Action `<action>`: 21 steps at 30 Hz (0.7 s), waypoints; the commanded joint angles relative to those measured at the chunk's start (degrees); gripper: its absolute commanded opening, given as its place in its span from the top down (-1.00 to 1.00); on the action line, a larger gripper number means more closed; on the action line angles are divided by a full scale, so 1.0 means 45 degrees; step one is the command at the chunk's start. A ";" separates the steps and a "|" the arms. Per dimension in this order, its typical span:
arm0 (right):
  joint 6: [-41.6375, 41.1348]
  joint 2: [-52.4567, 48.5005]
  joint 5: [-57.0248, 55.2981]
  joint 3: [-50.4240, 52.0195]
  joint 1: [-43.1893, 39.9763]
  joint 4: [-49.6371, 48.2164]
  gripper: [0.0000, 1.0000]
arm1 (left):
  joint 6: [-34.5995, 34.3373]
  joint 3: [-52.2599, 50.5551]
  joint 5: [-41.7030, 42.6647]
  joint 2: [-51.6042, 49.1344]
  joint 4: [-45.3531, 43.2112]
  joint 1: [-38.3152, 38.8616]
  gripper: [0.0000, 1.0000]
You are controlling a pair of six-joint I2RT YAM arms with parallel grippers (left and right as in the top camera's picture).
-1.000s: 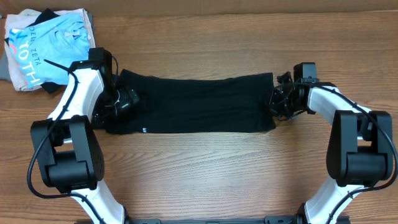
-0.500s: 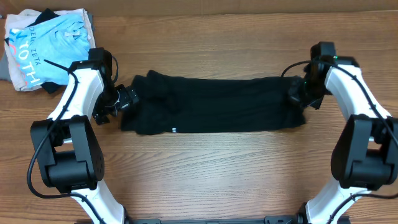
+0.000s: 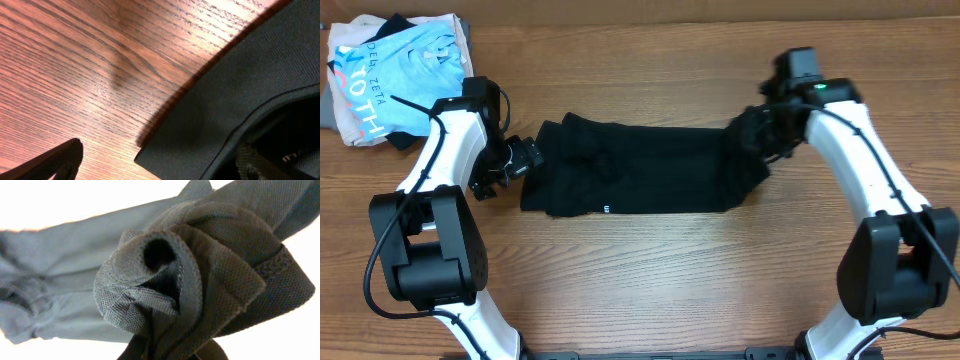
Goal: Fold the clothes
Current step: 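Fold the strip's right end leftward toward the center with the right gripper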
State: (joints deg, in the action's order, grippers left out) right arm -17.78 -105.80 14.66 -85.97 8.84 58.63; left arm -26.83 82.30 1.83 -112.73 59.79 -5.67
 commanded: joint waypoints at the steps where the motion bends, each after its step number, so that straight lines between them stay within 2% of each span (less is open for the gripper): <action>1: -0.0117 0.0049 0.0316 0.0189 0.0680 -0.0102 0.92 | 0.0000 -0.0019 -0.0170 0.0117 -0.0015 -0.0063 -1.00; 7: -0.0461 -0.0491 0.0758 0.0204 0.1656 -0.0170 0.92 | 0.0000 -0.0019 -0.0170 0.0117 -0.0029 -0.0063 -1.00; 8: -0.0583 -0.0554 0.0967 0.0204 0.1836 -0.0238 0.85 | 0.0000 -0.0019 -0.0170 0.0117 -0.0034 -0.0063 -1.00; 9: -0.0763 -0.0636 0.1103 0.0204 0.1982 -0.0335 0.65 | 0.0000 -0.0019 -0.0170 0.0117 -0.0053 -0.0063 -0.99; 10: -0.0835 -0.0729 0.1258 0.0204 0.2157 -0.0510 0.55 | 0.0000 -0.0019 -0.0170 0.0117 -0.0058 -0.0063 -1.00; 18: -0.1326 -0.1039 0.1768 0.0073 0.3191 -0.1214 0.58 | 0.0000 -0.0019 -0.0170 0.0117 -0.0039 -0.0063 -1.00; 20: -0.1341 -0.1039 0.1768 -0.0248 0.3186 -0.0894 0.35 | 0.0000 -0.0019 -0.0170 0.0117 -0.0044 -0.0063 -1.00; 21: -0.1292 -0.1030 0.1763 -0.0481 0.3181 -0.0607 0.10 | 0.0000 -0.0019 -0.0170 0.0117 -0.0044 -0.0063 -1.00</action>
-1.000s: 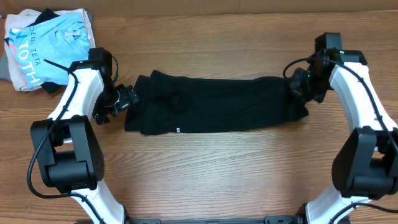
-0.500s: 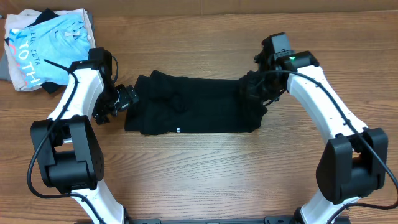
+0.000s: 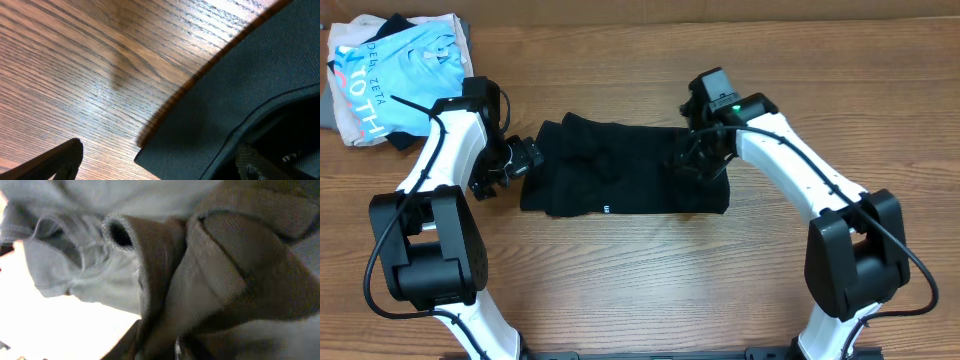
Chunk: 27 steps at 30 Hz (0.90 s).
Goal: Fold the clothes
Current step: 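Fold the strip's right end leftward toward the center with the right gripper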
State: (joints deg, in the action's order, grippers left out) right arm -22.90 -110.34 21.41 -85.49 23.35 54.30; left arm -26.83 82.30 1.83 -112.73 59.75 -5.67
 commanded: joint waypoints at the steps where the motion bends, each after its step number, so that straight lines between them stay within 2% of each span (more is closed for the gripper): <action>1: -0.0063 -0.0005 0.0262 -0.0903 -0.0121 0.0709 -0.15 | 0.0000 -0.0019 -0.0170 0.0117 -0.0034 -0.0063 -1.00; 2: 0.0311 0.0015 0.0253 -0.1613 -0.0253 0.1457 -0.47 | 0.0000 -0.0019 -0.0170 0.0117 -0.0034 -0.0063 -1.00; 3: 0.0539 0.0019 0.0248 -0.2025 -0.0340 0.1860 -0.62 | 0.0000 -0.0019 -0.0170 0.0117 -0.0044 -0.0063 -0.99; 4: 0.0690 0.0019 0.0083 -0.2467 -0.0442 0.2302 -0.69 | 0.0000 -0.0019 -0.0170 0.0117 -0.0049 -0.0063 -0.99; 6: 0.0719 0.0019 -0.0525 -0.3138 -0.0617 0.3002 -1.00 | 0.0000 -0.0019 -0.0170 0.0117 -0.0049 -0.0063 -1.00; 9: 0.0704 0.0019 -0.1569 -0.3871 -0.1010 0.3696 -1.00 | 0.0000 -0.0019 -0.0170 0.0117 -0.0049 -0.0063 -0.99; 16: 0.0709 -0.0214 -0.1851 -0.3667 -0.1826 0.3279 -1.00 | 0.0000 -0.0019 -0.0170 0.0117 -0.0049 -0.0063 -1.00; 27: 0.0695 -0.2147 0.0374 -0.2929 -0.1365 0.1588 -1.00 | 0.0005 -0.0019 -0.0170 0.0117 -0.0005 -0.0063 -0.99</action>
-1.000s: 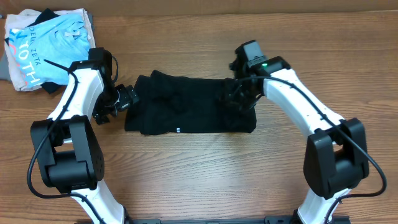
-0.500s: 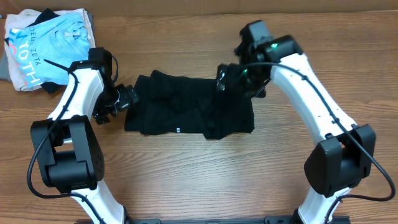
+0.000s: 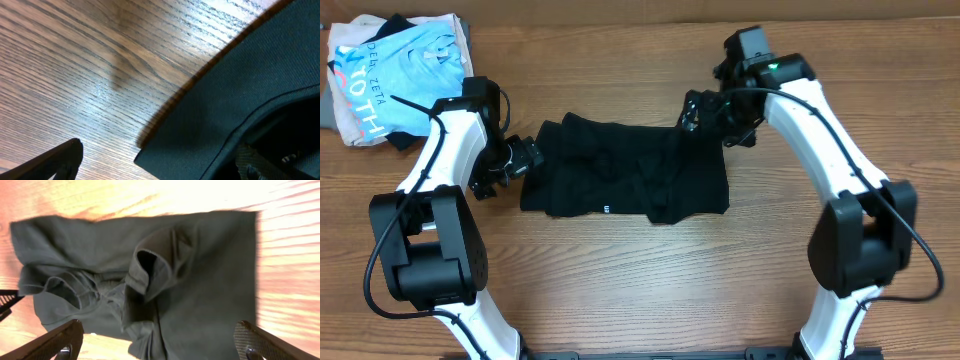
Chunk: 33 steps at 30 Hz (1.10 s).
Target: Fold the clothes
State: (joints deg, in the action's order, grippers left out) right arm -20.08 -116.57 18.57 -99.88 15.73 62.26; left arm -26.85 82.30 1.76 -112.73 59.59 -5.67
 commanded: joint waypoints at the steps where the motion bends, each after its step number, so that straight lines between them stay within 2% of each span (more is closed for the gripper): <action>1: 0.0068 -0.1010 0.1248 0.0267 0.0427 -0.0267 -1.00 | 0.0010 -0.0019 -0.0155 0.0117 0.0044 -0.0063 -0.99; 6: -0.0233 -0.1715 0.2035 0.0267 0.0937 -0.1103 -0.97 | 0.0010 -0.0019 -0.0155 0.0117 0.0034 -0.0063 -1.00; 9: -0.0461 -0.1749 0.2181 0.0267 0.1248 -0.1705 -0.86 | 0.0010 -0.0019 -0.0155 0.0117 0.0044 -0.0063 -1.00; 10: -0.0622 -0.1749 0.2186 0.0262 0.1341 -0.1923 -0.65 | 0.0010 -0.0019 -0.0155 0.0117 0.0044 -0.0063 -1.00; 12: -0.0908 -0.1749 0.2191 0.0262 0.1501 -0.2370 -0.12 | 0.0010 -0.0019 -0.0155 0.0117 0.0044 -0.0063 -1.00; 16: -0.1175 -0.1749 0.2399 0.0243 0.1564 -0.3181 0.08 | 0.0015 -0.0019 -0.0155 0.0117 0.0044 -0.0063 -1.00; 20: -0.1171 -0.1749 0.3220 0.0141 0.1564 -0.3939 0.13 | 0.0010 -0.0019 -0.0160 0.0117 0.0034 -0.0063 -1.00; 22: -0.1171 -0.1749 0.3759 0.0039 0.1564 -0.4104 0.01 | 0.0010 -0.0019 -0.0160 0.0117 0.0034 -0.0063 -1.00; 25: -0.1127 -0.1724 0.4007 -0.0452 0.1564 -0.3609 -0.01 | 0.0010 -0.0019 -0.0160 0.0117 0.0034 -0.0063 -1.00; 30: -0.0442 -0.1467 0.3677 -0.2361 0.1010 -0.0850 -0.17 | 0.0146 -0.0019 -0.0160 0.0117 0.0039 -0.0063 -0.99; 33: -0.0398 -0.1409 0.1875 -0.3327 0.0646 0.1428 -0.23 | 0.0257 -0.0019 -0.0160 0.0117 0.0049 -0.0068 -0.99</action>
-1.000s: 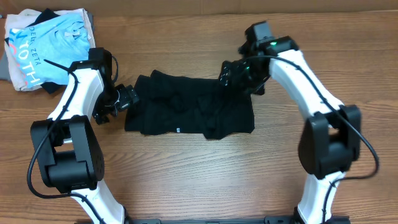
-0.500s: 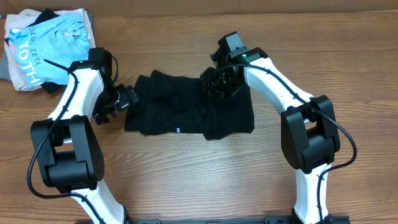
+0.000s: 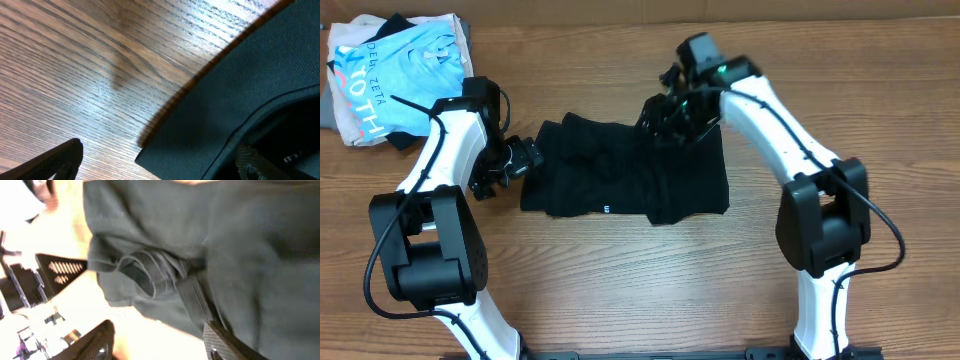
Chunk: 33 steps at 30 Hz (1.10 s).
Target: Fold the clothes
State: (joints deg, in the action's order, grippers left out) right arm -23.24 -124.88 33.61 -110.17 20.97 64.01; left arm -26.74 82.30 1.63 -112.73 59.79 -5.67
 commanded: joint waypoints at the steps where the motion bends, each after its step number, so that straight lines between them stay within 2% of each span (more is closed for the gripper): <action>1: 0.0306 0.0437 -0.2254 -0.1141 -0.0607 0.1700 -0.19 | 0.0228 -0.0019 -0.0126 0.0117 0.0000 -0.0063 -0.99; 4: 0.0374 0.0359 -0.4022 -0.0967 -0.0665 0.3225 0.00 | 0.0223 -0.0019 -0.0126 0.0117 -0.0015 -0.0063 -1.00; 6: 0.0835 0.0335 -0.4109 -0.0515 -0.0612 0.3672 0.09 | 0.0223 -0.0019 -0.0126 0.0117 -0.0015 -0.0063 -1.00; 10: 0.0923 0.0335 -0.3711 0.0937 -0.0083 0.3089 0.11 | 0.0223 -0.0019 -0.0126 0.0117 -0.0010 -0.0063 -1.00; 13: 0.0869 0.0335 -0.2895 0.2040 0.0520 0.1943 0.07 | 0.0228 -0.0019 -0.0126 0.0117 0.0005 -0.0063 -1.00; 15: 0.0491 0.0335 -0.2492 0.2705 0.0937 0.1156 -0.04 | 0.0228 -0.0019 -0.0126 0.0117 0.0039 -0.0063 -0.99; 19: -0.0277 0.0330 -0.2225 0.3502 0.1583 0.0340 -0.08 | 0.0238 -0.0019 -0.0131 0.0117 0.0151 -0.0068 -0.99; 24: -0.0180 0.0330 -0.1171 0.3560 0.2254 -0.0515 -0.08 | 0.0233 -0.0019 -0.0131 0.0117 0.0165 -0.0068 -0.99; 28: -0.0243 0.0330 -0.0325 0.3536 0.2555 -0.1554 -0.18 | 0.0238 -0.0019 -0.0131 0.0117 0.0189 -0.0063 -1.00; 33: -0.0228 0.0335 -0.0466 0.3007 0.2521 -0.1093 -0.41 | 0.0282 -0.0019 -0.0131 0.0117 0.0189 -0.0068 -0.99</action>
State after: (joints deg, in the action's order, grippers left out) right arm -24.14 -124.25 30.00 -94.43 32.29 57.76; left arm -26.61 82.30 1.61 -112.73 60.45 -5.67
